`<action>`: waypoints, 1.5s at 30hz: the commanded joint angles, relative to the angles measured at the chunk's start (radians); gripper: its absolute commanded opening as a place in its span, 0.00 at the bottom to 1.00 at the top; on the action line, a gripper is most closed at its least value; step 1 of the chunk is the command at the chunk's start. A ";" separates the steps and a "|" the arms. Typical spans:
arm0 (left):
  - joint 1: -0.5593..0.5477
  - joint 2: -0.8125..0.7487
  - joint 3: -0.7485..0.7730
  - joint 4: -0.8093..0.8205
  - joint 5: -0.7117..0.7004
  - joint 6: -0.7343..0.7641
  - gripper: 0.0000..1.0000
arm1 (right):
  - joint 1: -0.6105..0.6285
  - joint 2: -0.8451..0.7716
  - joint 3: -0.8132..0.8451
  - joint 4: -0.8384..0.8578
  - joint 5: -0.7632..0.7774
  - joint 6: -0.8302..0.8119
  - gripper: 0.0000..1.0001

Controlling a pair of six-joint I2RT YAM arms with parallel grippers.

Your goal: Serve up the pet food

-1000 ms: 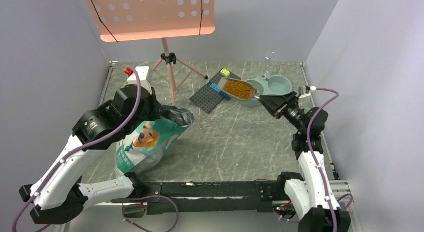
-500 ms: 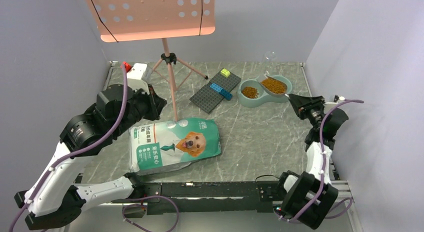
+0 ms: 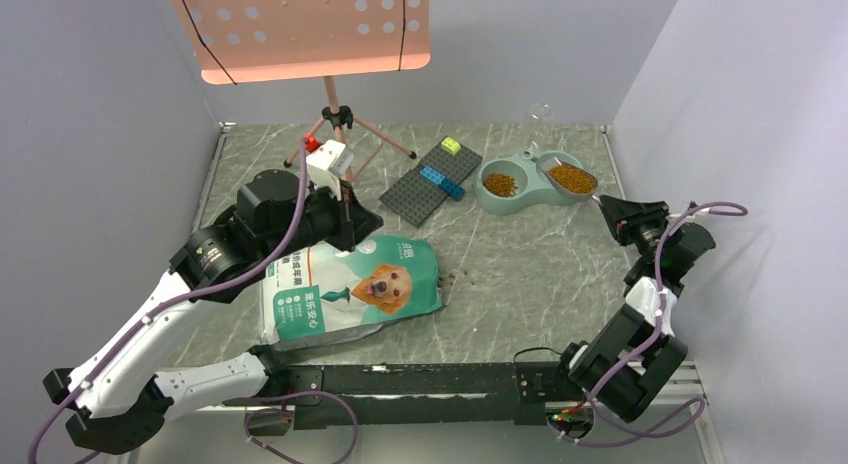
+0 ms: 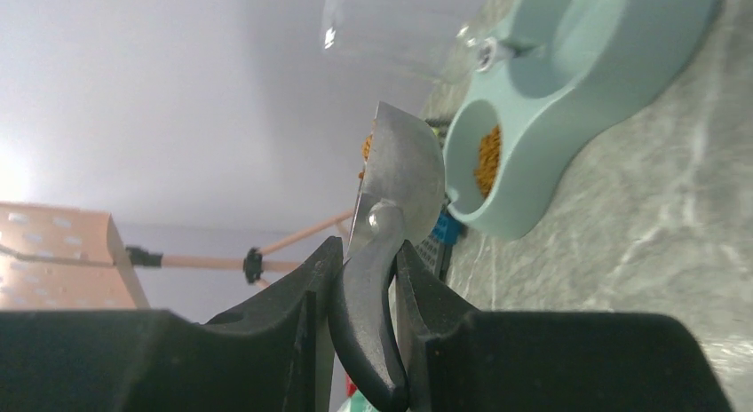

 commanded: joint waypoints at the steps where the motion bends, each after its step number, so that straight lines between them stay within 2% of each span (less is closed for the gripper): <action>1: 0.004 -0.033 -0.026 0.114 0.121 -0.030 0.00 | -0.075 0.072 0.065 0.093 -0.009 -0.047 0.00; 6: 0.004 -0.062 -0.041 0.083 0.123 -0.035 0.00 | -0.107 0.172 0.151 0.008 0.022 -0.149 0.00; 13: 0.005 -0.096 -0.050 0.052 0.109 -0.023 0.00 | -0.090 0.305 0.312 -0.117 0.091 -0.272 0.00; 21: 0.004 -0.105 -0.055 0.049 0.107 -0.013 0.00 | 0.001 0.386 0.418 -0.263 0.208 -0.388 0.00; 31: 0.005 -0.066 -0.011 -0.002 0.084 0.026 0.00 | 0.152 0.469 0.624 -0.580 0.433 -0.602 0.00; 38: 0.004 -0.016 0.037 -0.059 0.050 0.062 0.14 | 0.289 0.532 0.813 -0.837 0.685 -0.727 0.00; 45: 0.005 0.012 0.046 -0.074 0.026 0.069 0.31 | 0.447 0.570 0.984 -1.020 0.920 -0.835 0.00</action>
